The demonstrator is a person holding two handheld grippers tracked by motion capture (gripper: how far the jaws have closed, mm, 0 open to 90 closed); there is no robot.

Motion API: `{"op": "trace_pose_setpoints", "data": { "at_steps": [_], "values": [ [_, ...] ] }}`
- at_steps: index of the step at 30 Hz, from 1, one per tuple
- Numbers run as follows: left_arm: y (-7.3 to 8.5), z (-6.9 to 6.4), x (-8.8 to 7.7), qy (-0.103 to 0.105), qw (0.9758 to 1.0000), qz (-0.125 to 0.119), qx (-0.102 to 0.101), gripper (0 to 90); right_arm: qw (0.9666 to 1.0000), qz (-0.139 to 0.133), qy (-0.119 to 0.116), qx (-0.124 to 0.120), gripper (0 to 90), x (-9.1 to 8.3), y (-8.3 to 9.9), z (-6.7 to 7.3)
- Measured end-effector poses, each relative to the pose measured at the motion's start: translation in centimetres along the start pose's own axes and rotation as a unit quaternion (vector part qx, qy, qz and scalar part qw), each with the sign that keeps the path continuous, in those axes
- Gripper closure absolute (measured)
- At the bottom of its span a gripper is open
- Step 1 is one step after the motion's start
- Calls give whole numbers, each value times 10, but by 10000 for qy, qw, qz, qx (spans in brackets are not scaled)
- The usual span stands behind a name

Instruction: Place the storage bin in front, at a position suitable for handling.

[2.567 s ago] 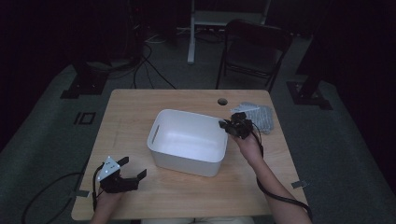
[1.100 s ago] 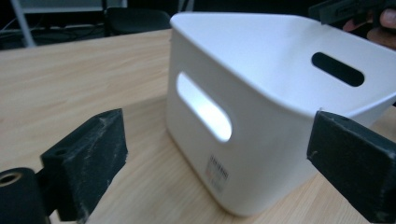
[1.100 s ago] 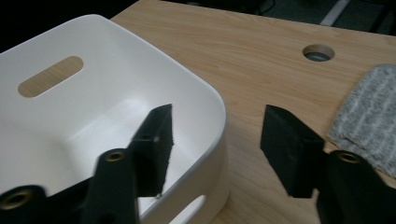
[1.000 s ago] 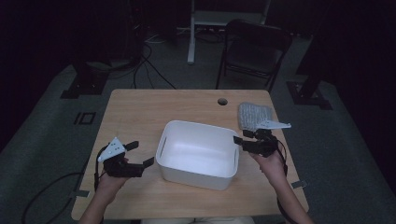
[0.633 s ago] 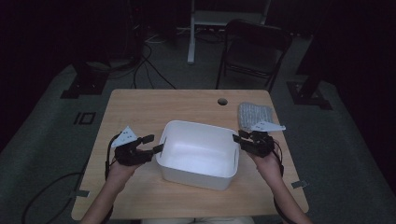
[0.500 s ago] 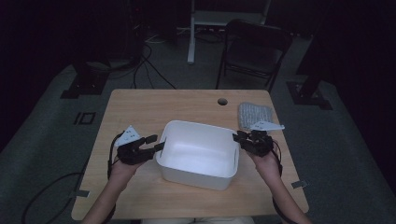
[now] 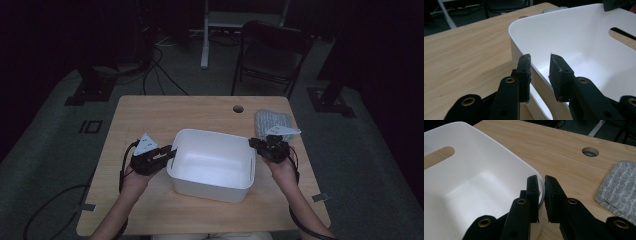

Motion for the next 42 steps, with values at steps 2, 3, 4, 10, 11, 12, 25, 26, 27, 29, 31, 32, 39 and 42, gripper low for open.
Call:
{"op": "trace_pose_setpoints", "data": {
  "at_steps": [2, 3, 4, 10, 11, 12, 25, 26, 27, 29, 31, 32, 39, 42],
  "values": [
    [0, -2, -1, -105, 9999, 41, 31, 726, 10000, 19, -20, -24, 832, 4, -3, 0],
    [0, -2, -1, -105, 9999, 41, 31, 729, 10000, 19, -20, -24, 832, 4, -3, 0],
    [0, -2, -2, -119, 9999, 52, 15, 729, 10000, 22, -23, -21, 834, 6, -4, 0],
    [1, -4, -6, -210, 9997, 56, -63, 736, 10000, 12, -51, -60, 841, 12, -9, 1],
    [2, -6, -7, -237, 9997, 55, -64, 736, 10000, 24, -54, -77, 843, 14, -11, 2],
    [2, -6, -7, -237, 9997, 55, -64, 736, 10000, 24, -54, -77, 843, 14, -11, 2],
    [9, -18, -20, -450, 9989, 62, -146, 737, 9996, 63, -202, -199, 858, 31, -23, 8],
    [10, -19, -21, -466, 9988, 37, -109, 737, 9995, 73, -196, -227, 860, 34, -25, 9],
    [11, -20, -22, -452, 9989, 5, -125, 737, 9995, 73, -196, -227, 860, 34, -25, 9],
    [12, -20, -24, -406, 9990, -11, -181, 738, 9995, 85, -217, -218, 859, 36, -26, 9],
    [12, -22, -25, -407, 9990, -8, -164, 738, 9994, 85, -243, -214, 857, 39, -28, 10],
    [13, -23, -25, -411, 9990, -12, -154, 738, 9994, 85, -243, -214, 857, 39, -28, 10],
    [12, -7, -27, -232, 9992, -227, -215, 660, 9993, 72, -367, -40, 727, 33, -26, 10],
    [9, 7, -27, -85, 9986, -375, -363, 599, 9993, -79, -365, 44, 578, 17, -23, 12]
  ]
}}
Point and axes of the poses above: each handheld gripper's, and its own axes: x roughly forward along the jaws, y roughly out of its underside, z roughly to its left, the point moved 3 cm from there along x, roughly forward along the jaws, and after that the axes turned 13 degrees about y, right-handed, at the moved point
